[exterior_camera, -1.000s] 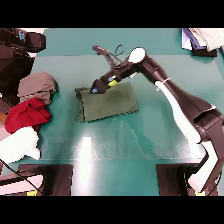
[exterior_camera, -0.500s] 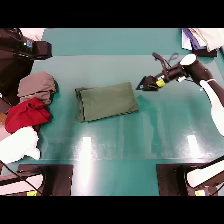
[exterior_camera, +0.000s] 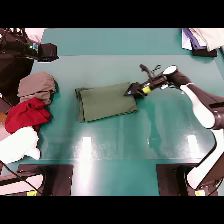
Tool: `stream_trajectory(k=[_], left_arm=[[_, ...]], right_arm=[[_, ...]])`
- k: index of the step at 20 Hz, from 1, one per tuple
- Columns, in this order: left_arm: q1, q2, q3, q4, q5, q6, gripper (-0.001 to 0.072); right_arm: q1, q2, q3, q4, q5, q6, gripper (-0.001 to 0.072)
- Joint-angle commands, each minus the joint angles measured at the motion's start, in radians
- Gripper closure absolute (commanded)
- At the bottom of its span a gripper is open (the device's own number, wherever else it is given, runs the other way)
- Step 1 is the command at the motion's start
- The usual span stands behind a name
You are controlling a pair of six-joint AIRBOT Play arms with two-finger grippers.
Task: Fold the shirts.
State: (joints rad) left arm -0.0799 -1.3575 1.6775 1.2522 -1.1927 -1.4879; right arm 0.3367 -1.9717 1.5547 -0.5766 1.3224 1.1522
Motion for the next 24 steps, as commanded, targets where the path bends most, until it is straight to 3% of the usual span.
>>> stream_trajectory(k=[1,2,3,7,10,17,24], left_arm=[[0.000,0.001,-0.002,-0.005,-0.006,0.003,0.0683],[0.000,0.001,-0.002,-0.005,-0.008,0.003,0.0683],[0.000,0.001,-0.002,-0.006,-0.012,0.003,0.0682],[-0.002,0.001,-0.002,-0.023,-0.038,0.003,0.0683],[-0.002,0.001,-0.002,-0.027,-0.047,0.003,0.0683],[-0.002,0.001,-0.002,-0.032,-0.037,0.003,0.0683],[-0.002,0.001,-0.002,-0.077,-0.027,0.002,0.0683]], right_arm=[[0.074,-0.071,0.046,0.104,-0.014,-0.002,0.0283],[0.079,-0.073,0.046,0.114,-0.014,-0.023,0.0403],[0.079,-0.070,0.047,0.115,-0.012,-0.056,0.0697],[0.025,0.011,0.029,0.109,-0.016,-0.045,0.0700],[-0.124,0.181,-0.113,0.101,-0.127,-0.044,0.0700],[-0.735,0.559,-0.420,-0.081,-0.223,-0.033,0.0700],[-1.281,0.735,-0.601,-0.112,-0.362,-0.016,0.0700]])
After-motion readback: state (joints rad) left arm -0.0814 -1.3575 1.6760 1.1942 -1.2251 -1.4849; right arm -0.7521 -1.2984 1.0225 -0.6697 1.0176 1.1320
